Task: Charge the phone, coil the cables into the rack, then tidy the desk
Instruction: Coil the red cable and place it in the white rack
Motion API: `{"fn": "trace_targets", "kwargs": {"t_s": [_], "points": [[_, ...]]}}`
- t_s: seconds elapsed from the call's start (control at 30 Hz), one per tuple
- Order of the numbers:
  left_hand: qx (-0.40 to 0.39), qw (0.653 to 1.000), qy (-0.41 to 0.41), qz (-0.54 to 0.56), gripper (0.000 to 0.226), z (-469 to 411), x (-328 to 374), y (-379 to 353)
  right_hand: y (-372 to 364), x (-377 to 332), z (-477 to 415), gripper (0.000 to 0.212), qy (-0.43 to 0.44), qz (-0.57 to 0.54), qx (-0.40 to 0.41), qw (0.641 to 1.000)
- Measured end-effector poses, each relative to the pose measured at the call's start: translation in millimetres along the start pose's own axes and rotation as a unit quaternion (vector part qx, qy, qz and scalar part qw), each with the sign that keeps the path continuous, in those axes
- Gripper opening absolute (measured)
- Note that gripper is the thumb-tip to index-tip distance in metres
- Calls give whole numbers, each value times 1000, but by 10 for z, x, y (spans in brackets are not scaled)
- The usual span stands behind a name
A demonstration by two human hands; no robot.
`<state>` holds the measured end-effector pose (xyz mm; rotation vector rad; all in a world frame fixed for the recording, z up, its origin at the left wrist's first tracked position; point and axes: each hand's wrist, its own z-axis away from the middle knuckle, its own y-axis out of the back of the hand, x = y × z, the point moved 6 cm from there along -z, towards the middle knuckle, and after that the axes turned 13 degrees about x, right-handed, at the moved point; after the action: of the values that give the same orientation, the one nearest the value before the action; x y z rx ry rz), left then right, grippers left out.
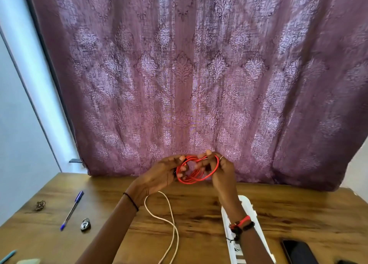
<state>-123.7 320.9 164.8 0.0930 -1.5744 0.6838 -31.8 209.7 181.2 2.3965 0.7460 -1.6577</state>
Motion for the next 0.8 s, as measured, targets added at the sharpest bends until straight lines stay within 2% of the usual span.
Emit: {"fn": "trace_targets", "kwargs": {"t_s": [0.1, 0.2, 0.27, 0.37, 0.47, 0.53, 0.6, 0.8], "points": [[11, 1000, -4, -6, 29, -16, -7, 47, -58, 33, 33, 23, -140, -110, -36, 983], [22, 1000, -4, -12, 32, -40, -27, 125, -71, 64, 70, 21, -339, -241, -91, 905], [20, 1000, -6, -16, 38, -53, -59, 181, -24, 61, 81, 28, -386, -228, -130, 884], [14, 999, -9, -30, 41, -73, -79, 219, 50, 72, 61, 28, -362, -97, -162, 913], [18, 999, -12, -38, 36, -90, -99, 224, 87, 9, 8, 26, -288, 20, -189, 939], [15, 998, -14, -53, 34, -102, -128, 242, 112, -18, -24, 20, -252, 83, -201, 943], [18, 997, -17, -72, 34, -121, -156, 268, 136, -42, -54, 8, -224, 153, -221, 937], [31, 995, -28, -88, 44, -161, -200, 262, 133, -129, -177, 13, -141, 337, -293, 883]]}}
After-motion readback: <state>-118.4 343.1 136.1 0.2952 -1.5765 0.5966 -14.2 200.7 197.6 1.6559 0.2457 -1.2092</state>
